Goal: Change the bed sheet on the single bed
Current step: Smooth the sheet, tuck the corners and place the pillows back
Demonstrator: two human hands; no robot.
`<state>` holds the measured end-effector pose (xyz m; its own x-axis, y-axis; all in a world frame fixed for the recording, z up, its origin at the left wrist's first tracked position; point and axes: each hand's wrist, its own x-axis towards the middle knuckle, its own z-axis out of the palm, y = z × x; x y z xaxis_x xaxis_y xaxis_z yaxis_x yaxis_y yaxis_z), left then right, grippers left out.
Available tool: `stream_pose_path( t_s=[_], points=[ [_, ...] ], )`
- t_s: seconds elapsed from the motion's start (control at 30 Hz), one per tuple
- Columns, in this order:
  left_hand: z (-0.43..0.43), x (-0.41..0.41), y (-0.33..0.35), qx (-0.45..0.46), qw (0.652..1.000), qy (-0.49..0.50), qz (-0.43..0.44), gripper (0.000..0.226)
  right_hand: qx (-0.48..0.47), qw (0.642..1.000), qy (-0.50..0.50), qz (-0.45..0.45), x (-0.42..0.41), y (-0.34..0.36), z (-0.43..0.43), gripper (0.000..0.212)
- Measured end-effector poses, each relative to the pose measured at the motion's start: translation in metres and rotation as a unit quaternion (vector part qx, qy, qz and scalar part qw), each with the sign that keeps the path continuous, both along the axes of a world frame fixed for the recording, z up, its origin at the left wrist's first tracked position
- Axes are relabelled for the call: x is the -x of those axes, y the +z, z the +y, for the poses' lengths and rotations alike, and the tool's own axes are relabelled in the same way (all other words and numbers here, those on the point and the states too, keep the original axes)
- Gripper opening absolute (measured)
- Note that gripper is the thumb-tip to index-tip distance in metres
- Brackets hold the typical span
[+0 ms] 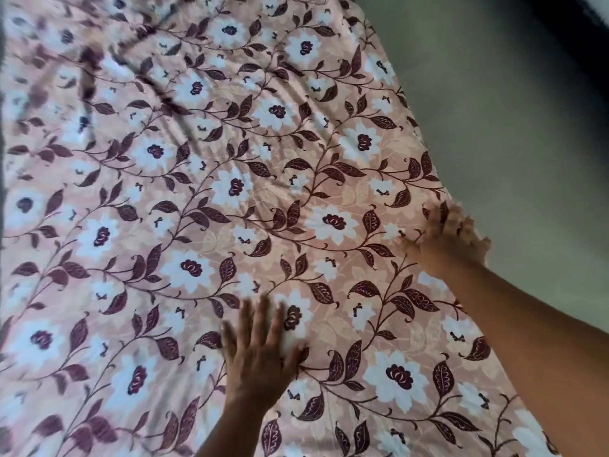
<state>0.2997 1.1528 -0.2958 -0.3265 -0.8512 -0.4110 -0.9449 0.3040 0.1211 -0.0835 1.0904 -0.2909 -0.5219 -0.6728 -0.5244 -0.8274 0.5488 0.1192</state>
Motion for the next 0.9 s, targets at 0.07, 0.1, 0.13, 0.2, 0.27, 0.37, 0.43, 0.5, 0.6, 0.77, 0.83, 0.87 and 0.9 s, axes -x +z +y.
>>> stream_pose_path(
  t_s=[0.07,0.1,0.13,0.2,0.27,0.37,0.43,0.5,0.6,0.77,0.83,0.87,0.9],
  points=[
    [0.003,-0.014,0.014,-0.045,0.999,-0.011,-0.003,0.084,-0.045,0.999,0.009,0.014,-0.026,0.022,-0.005,0.104],
    [-0.002,-0.022,0.023,-0.072,0.997,-0.023,-0.01,0.085,-0.042,0.998,0.033,0.021,-0.045,0.038,-0.005,0.1],
    [-0.007,-0.026,0.031,-0.107,0.993,-0.037,-0.02,0.087,-0.036,0.997,0.067,0.014,-0.066,0.05,-0.001,0.096],
    [-0.02,-0.035,0.057,-0.157,0.986,-0.041,-0.037,0.094,0.004,0.992,0.127,-0.026,-0.116,0.079,0.009,0.089],
    [-0.027,-0.048,0.089,-0.169,0.984,-0.01,-0.053,0.091,0.038,0.983,0.166,-0.063,-0.169,0.111,0.022,0.085],
    [-0.043,-0.075,0.145,-0.117,0.991,0.014,-0.058,0.079,0.064,0.977,0.188,-0.079,-0.23,0.161,0.026,0.081],
    [-0.051,-0.098,0.187,-0.083,0.995,0.011,-0.048,0.076,0.112,0.973,0.187,-0.069,-0.264,0.196,0.035,0.076],
    [-0.06,-0.117,0.222,-0.06,0.997,-0.002,-0.045,0.081,0.137,0.974,0.161,-0.085,-0.284,0.221,0.041,0.076],
    [-0.074,-0.147,0.292,-0.009,0.999,-0.027,-0.028,0.085,0.196,0.966,0.152,-0.074,-0.31,0.277,0.048,0.083],
    [-0.073,-0.177,0.384,0.058,0.998,-0.031,0.0,0.082,0.219,0.963,0.149,-0.043,-0.341,0.355,0.068,0.085],
    [-0.067,-0.182,0.408,0.074,0.997,-0.026,0.01,0.083,0.205,0.967,0.147,-0.047,-0.349,0.377,0.076,0.082],
    [-0.06,-0.187,0.422,0.082,0.996,-0.026,0.012,0.084,0.214,0.964,0.149,-0.042,-0.355,0.389,0.081,0.081],
    [-0.055,-0.189,0.432,0.087,0.996,-0.03,0.012,0.086,0.224,0.962,0.151,-0.037,-0.362,0.401,0.087,0.08]
  ],
)
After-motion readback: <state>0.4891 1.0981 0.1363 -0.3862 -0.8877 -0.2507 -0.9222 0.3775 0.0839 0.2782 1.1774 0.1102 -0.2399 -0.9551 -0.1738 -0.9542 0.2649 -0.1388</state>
